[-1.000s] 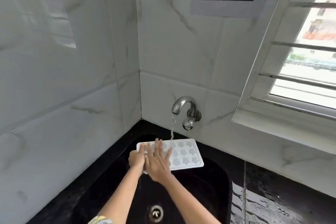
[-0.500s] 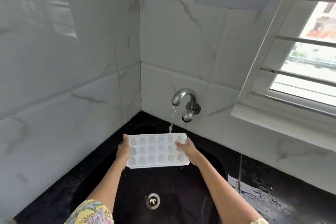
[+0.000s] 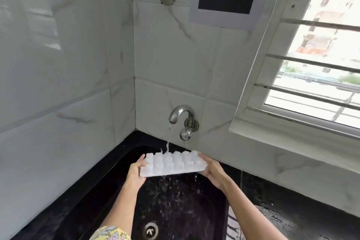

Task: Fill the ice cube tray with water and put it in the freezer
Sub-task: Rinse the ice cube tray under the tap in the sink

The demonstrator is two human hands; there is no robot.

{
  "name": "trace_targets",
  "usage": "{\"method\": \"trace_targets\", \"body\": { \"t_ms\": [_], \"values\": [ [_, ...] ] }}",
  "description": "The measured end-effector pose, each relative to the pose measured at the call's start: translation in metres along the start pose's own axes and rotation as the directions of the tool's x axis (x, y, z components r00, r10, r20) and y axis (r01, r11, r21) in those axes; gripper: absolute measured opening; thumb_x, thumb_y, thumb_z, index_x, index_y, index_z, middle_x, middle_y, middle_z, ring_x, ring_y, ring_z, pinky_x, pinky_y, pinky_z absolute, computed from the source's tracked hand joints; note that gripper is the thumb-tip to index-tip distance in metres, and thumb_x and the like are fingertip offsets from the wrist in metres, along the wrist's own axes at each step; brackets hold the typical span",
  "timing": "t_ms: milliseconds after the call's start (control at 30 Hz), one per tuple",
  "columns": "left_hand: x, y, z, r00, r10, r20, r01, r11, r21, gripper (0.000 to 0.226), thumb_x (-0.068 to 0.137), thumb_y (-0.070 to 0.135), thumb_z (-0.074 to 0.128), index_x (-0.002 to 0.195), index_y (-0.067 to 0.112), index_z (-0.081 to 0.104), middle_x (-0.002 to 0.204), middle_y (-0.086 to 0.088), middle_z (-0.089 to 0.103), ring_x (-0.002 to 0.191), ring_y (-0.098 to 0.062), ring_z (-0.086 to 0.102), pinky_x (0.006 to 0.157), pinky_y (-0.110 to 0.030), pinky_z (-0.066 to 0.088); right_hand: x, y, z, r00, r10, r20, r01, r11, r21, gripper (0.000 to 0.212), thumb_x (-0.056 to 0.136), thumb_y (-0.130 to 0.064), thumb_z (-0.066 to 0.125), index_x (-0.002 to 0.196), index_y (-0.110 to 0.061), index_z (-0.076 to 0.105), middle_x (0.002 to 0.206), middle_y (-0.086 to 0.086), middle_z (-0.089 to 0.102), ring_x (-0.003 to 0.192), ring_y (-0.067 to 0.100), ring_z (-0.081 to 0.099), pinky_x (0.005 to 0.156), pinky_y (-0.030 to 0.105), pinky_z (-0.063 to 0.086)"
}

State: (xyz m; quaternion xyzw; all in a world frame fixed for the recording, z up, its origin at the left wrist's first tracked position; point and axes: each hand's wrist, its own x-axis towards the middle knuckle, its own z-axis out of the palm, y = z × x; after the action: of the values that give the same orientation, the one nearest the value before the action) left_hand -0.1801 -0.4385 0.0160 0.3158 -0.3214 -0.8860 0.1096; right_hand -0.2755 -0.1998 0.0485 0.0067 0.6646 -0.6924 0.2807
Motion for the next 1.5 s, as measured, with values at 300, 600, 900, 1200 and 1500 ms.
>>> {"method": "trace_targets", "body": {
  "t_ms": [300,600,900,1200,1500],
  "values": [
    [0.010,-0.003,-0.007,0.990,0.087,-0.110,-0.012,0.833,0.552,0.034,0.085,0.003,0.040,0.107,0.011,0.066,0.115,-0.010,0.063,0.098,-0.025,0.055,0.091,-0.034,0.040,0.005,0.006,0.018,0.986,0.055,-0.156,-0.087,0.975,-0.204,0.050,0.094,-0.047,0.037,0.115,-0.004,0.054,0.114,0.007,0.058,0.102,0.023,0.055,0.085,0.033,0.044],
    [-0.008,-0.032,0.055,0.893,0.436,-0.114,0.015,0.225,0.974,0.072,0.096,0.045,0.031,0.151,0.004,0.009,0.159,-0.018,0.001,0.148,-0.034,-0.003,0.114,-0.060,0.001,0.002,-0.003,0.092,0.901,-0.292,-0.320,0.180,0.924,-0.339,0.033,0.099,-0.035,0.028,0.087,-0.011,0.047,0.076,-0.001,0.050,0.070,0.015,0.050,0.058,0.026,0.041],
    [-0.010,-0.029,0.081,0.940,0.335,0.068,-0.144,0.208,0.967,0.061,0.099,0.045,0.018,0.153,0.016,0.010,0.160,-0.013,0.002,0.149,-0.028,0.001,0.120,-0.050,0.005,-0.005,-0.006,0.090,0.857,-0.390,-0.337,0.255,0.889,-0.381,0.031,0.099,-0.027,0.033,0.076,-0.009,0.045,0.068,-0.001,0.047,0.064,0.014,0.044,0.058,0.028,0.035],
    [0.010,0.021,-0.011,0.991,-0.114,-0.076,0.134,0.920,0.369,0.084,0.081,0.078,0.026,0.118,0.012,0.062,0.107,-0.014,0.069,0.098,-0.032,0.064,0.077,-0.041,0.052,-0.006,-0.041,0.033,0.915,-0.368,-0.167,0.302,0.898,-0.321,0.047,0.096,-0.035,0.042,0.081,0.008,0.053,0.072,0.028,0.053,0.066,0.038,0.054,0.066,0.035,0.050],
    [-0.008,0.064,-0.027,0.990,-0.128,0.066,0.075,0.851,0.521,0.044,0.090,0.039,0.057,0.119,0.006,0.061,0.097,-0.015,0.071,0.090,-0.030,0.067,0.088,-0.041,0.052,0.027,-0.001,0.073,0.895,-0.376,-0.241,0.038,0.602,-0.797,0.021,0.084,0.002,0.035,0.087,-0.005,0.054,0.094,0.015,0.061,0.090,0.032,0.056,0.063,0.029,0.032]
  ]
}}
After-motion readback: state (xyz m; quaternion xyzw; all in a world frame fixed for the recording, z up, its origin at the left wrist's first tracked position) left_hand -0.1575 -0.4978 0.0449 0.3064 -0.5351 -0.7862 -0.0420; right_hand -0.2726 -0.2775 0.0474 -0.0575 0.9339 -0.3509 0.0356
